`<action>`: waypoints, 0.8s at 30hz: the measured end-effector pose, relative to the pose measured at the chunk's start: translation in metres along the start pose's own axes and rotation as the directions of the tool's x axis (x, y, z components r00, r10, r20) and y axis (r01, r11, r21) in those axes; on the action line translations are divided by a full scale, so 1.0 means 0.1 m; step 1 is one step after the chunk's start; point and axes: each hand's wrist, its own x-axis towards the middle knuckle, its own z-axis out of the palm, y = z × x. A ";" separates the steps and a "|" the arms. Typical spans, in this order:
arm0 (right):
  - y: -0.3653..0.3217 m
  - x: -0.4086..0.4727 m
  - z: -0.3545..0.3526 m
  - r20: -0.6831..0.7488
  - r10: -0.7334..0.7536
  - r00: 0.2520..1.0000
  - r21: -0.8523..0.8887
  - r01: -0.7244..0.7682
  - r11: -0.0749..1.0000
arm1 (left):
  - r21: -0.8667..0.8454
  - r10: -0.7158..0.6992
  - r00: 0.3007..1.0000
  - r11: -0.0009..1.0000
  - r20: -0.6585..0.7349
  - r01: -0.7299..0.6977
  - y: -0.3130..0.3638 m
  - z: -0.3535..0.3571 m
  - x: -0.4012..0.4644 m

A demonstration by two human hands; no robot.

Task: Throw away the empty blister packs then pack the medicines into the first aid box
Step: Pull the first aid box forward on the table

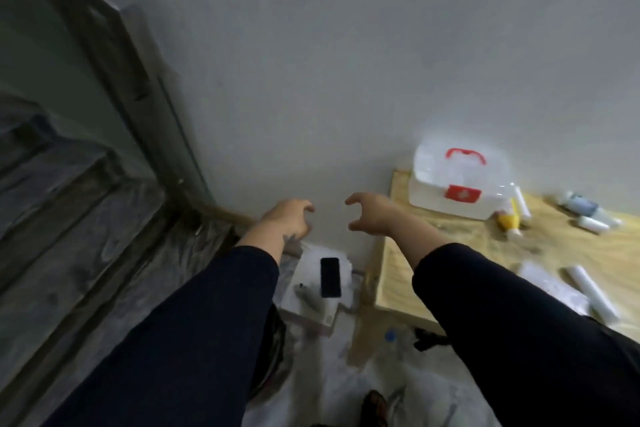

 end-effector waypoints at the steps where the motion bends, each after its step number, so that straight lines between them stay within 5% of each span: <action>1: 0.17 -0.08 -0.07 -0.026 0.045 0.999 0.008 -0.045 0.999 | 0.014 0.041 0.999 0.999 0.012 -0.042 0.18 0.04 0.05; 11: 1.65 -0.48 -0.49 -0.256 0.307 0.916 0.024 -0.312 0.950 | 0.043 0.402 0.916 0.915 0.004 -0.402 1.64 0.42 0.59; 24: 2.35 0.24 -0.42 -0.450 0.073 0.890 -0.245 -0.202 0.948 | 0.258 0.493 0.857 0.857 -0.153 -0.446 2.20 0.82 1.43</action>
